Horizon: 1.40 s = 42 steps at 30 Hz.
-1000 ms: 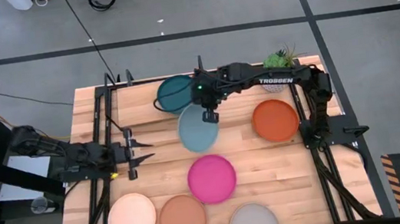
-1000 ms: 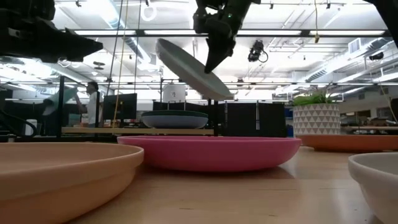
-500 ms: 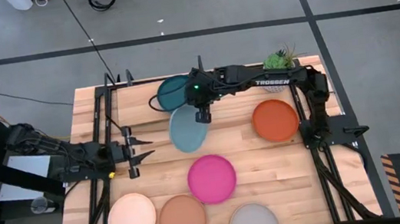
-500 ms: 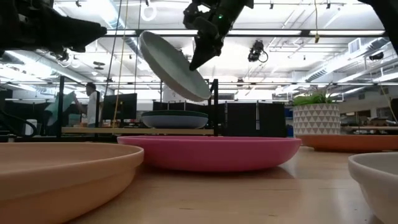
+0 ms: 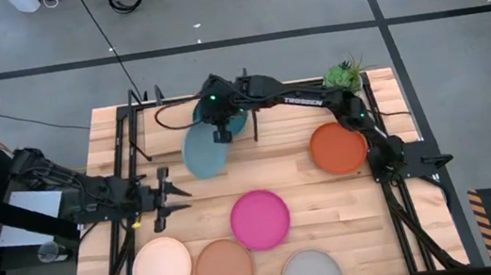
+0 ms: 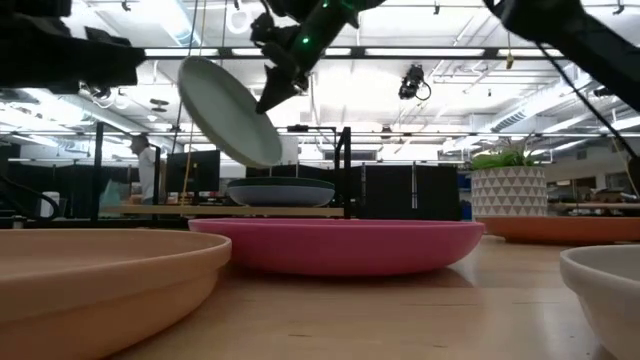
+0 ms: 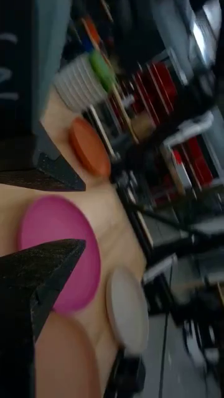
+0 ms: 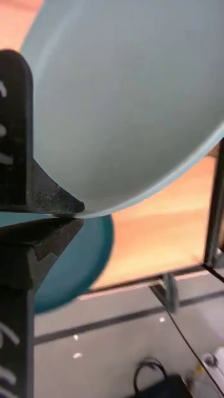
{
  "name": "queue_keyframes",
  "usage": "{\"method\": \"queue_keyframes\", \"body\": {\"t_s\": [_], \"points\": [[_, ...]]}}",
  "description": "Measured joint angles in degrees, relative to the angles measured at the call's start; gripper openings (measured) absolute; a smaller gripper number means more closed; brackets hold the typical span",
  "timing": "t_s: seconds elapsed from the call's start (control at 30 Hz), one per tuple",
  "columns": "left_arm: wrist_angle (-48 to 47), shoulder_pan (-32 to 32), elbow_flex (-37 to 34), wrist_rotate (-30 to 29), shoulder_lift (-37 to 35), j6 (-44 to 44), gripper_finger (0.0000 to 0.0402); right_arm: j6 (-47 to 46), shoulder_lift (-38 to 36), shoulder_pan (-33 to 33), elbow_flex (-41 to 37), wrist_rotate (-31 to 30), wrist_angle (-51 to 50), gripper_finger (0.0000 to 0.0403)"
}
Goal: Place and stack plates onto a shelf
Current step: Put the light blue plate on the shelf
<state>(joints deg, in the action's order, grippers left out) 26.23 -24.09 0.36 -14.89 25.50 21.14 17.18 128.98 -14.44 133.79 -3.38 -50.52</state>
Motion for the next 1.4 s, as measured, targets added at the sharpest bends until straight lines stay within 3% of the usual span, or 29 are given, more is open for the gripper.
{"method": "queue_keyframes", "body": {"t_s": [0.2,0.33,0.4,0.6,0.7,0.83,0.97,1.13,1.23,1.4], "points": [[-0.45,-4.48,0.00,0.13,0.00,1.01,0.0142,1.46,1.55,-2.60,-0.15,0.69,11.20,0.0016],[-0.45,-6.82,0.24,-0.87,-0.04,2.37,0.0142,0.57,2.23,-4.33,0.05,7.06,15.81,0.0016],[-0.46,-7.51,0.62,-4.58,0.02,2.42,0.0142,-0.13,2.28,-4.81,0.05,9.84,15.55,0.0016],[-0.78,-7.83,0.72,-24.04,0.23,-1.54,0.0142,0.46,0.45,-4.87,0.03,10.72,10.74,0.0016],[0.04,-7.85,0.76,-24.43,1.58,-2.73,0.0142,3.55,-0.88,-5.27,0.03,9.60,10.10,0.0016],[10.20,-6.48,1.91,-27.88,4.93,0.93,0.0142,6.30,-1.75,-7.12,0.05,8.89,6.35,0.0016],[6.20,-4.13,11.13,-34.60,9.33,3.63,0.0142,6.34,-2.73,-9.46,0.03,10.11,2.66,0.0016],[-14.89,-0.43,27.28,-35.52,18.71,3.98,0.0142,5.49,-4.05,-11.39,0.01,10.96,-2.64,0.0016],[-22.75,1.56,33.96,-35.54,24.32,7.02,0.0142,4.27,-5.11,-11.96,0.05,11.22,-5.96,0.0016],[-25.48,3.15,38.15,-37.65,33.25,22.50,0.0143,2.95,-5.63,-12.26,0.05,14.00,-11.32,0.0016]]}}
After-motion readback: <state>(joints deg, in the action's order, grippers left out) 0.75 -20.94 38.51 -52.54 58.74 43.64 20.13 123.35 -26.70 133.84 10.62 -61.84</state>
